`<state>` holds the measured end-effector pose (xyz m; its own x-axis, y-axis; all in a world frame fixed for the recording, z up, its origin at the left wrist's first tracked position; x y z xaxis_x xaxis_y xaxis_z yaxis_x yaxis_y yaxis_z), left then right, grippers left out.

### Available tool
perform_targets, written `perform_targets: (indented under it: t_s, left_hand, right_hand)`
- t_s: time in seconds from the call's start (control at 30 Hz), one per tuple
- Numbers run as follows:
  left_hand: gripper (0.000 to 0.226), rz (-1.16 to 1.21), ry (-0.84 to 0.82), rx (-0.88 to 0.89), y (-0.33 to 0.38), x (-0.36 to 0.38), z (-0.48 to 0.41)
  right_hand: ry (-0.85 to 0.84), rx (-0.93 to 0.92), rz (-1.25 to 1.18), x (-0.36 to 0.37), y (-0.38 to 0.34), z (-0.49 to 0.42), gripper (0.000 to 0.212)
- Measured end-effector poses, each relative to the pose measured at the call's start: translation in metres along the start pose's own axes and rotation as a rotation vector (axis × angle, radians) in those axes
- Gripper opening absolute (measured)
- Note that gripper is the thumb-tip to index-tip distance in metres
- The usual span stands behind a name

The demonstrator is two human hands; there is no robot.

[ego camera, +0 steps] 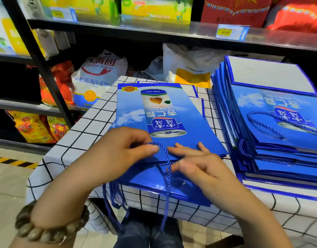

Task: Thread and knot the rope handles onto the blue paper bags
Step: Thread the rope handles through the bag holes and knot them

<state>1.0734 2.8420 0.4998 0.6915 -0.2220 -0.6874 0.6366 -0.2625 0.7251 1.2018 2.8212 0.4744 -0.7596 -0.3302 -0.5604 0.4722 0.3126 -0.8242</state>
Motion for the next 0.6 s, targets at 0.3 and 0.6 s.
perform_targets:
  t_s: [0.3,0.6]
  left_hand:
    - [0.016,-0.009,0.435,0.022,0.021,-0.030,0.001]
    - [0.033,0.205,-0.053,-0.025,0.034,0.044,-0.018]
  right_hand:
    - [0.283,0.073,-0.281,-0.039,-0.012,-0.004,0.024]
    - [0.351,0.116,-0.371,-0.066,-0.009,-0.031,0.012]
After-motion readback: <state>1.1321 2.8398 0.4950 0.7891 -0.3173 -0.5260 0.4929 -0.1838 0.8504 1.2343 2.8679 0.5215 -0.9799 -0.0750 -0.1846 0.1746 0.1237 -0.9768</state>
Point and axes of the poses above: each hand's wrist, its own z-axis away from the middle knuckle, its own x-axis out of the palm, y = z × x, the point moved 10 cm from there along -z, towards the middle knuckle, and after that the axes turned 3 degrees about -y, right-handed, at the moved point
